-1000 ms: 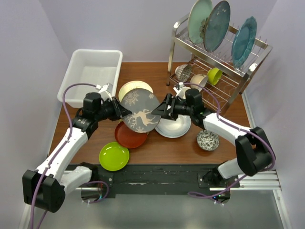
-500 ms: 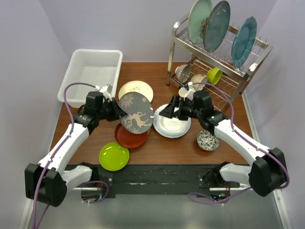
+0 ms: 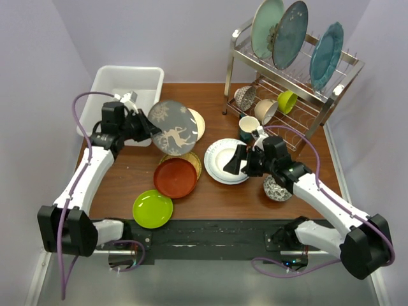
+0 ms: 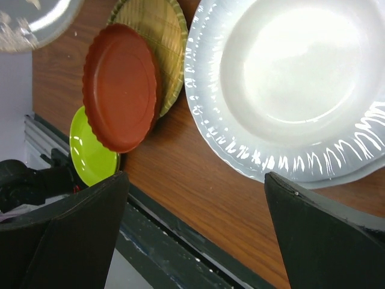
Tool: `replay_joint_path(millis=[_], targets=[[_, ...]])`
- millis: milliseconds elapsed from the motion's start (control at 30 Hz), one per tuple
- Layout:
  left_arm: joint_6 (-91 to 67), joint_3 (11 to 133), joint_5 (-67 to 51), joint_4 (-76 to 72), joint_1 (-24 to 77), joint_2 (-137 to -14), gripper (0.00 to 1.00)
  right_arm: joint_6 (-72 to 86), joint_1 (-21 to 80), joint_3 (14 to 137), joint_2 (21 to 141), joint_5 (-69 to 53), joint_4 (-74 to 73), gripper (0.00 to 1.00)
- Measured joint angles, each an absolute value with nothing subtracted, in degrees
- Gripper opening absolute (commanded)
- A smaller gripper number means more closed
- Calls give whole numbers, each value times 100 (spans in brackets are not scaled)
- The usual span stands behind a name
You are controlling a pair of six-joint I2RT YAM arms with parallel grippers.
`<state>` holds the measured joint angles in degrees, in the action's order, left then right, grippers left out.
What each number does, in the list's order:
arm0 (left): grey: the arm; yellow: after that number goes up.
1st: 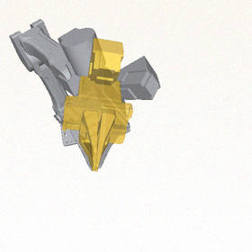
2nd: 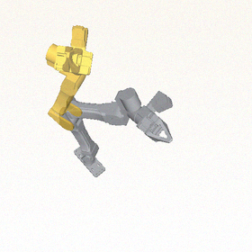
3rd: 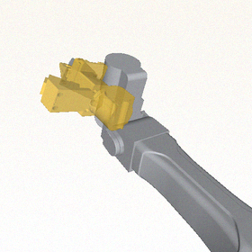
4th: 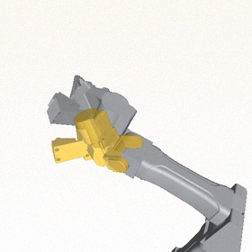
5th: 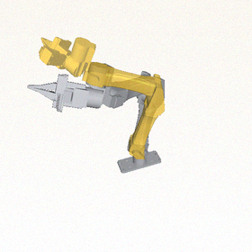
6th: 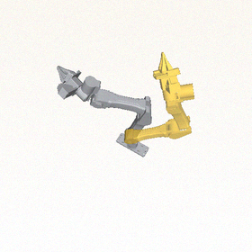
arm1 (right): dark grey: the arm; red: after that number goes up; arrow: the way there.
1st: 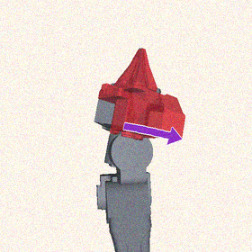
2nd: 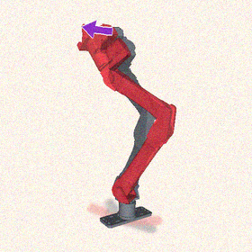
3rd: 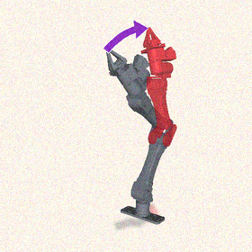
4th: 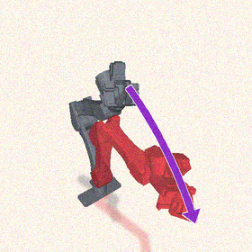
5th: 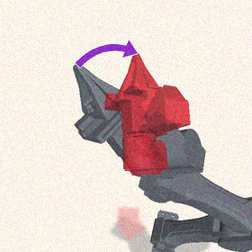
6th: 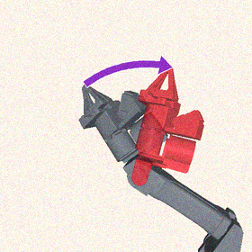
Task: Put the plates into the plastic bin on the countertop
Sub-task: Place the plate in the plastic bin.
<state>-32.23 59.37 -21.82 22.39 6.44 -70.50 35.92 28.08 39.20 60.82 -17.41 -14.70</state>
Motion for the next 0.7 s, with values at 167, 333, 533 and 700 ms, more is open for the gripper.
replay_joint_path(millis=[167,333,533,700], targets=[[-3168,6355,-2246,2257,143,-7384,0,3573,2808,3763,6062,-1739,-1557,99],[-3194,6558,-2386,2211,-180,-7542,0,3533,2808,3632,6062,-1739,-1575,99],[-3509,6523,-2545,1920,-685,-7664,0,3483,2808,3583,6058,-1739,-1588,99],[-3691,6501,-2519,1656,-952,-7940,0,3463,2808,3575,6064,-1741,-1588,99]])
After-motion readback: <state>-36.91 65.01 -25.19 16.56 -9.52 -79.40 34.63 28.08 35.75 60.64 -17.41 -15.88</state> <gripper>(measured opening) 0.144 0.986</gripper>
